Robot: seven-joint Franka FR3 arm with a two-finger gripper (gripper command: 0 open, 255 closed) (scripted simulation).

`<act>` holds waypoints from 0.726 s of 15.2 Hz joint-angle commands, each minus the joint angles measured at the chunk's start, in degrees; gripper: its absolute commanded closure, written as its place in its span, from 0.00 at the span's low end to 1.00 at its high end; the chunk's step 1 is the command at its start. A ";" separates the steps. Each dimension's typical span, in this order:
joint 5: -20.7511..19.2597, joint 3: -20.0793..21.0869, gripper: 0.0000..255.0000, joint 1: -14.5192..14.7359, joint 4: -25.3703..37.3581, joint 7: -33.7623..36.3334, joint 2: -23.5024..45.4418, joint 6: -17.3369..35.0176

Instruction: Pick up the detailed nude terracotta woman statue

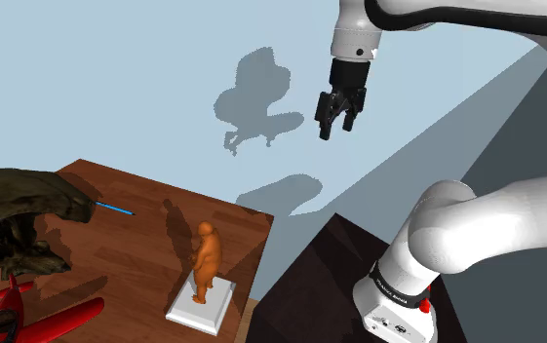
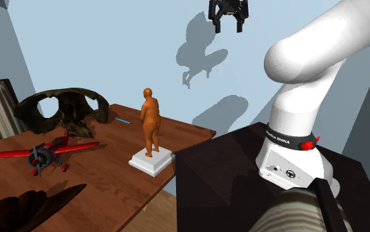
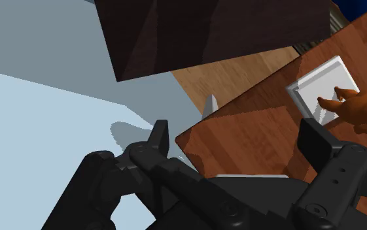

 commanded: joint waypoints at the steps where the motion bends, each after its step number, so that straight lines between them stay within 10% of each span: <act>1: 0.00 0.00 0.00 0.00 0.00 0.00 0.00 0.00; 11: 6.25 11.81 0.00 3.79 -2.78 12.08 9.15 13.46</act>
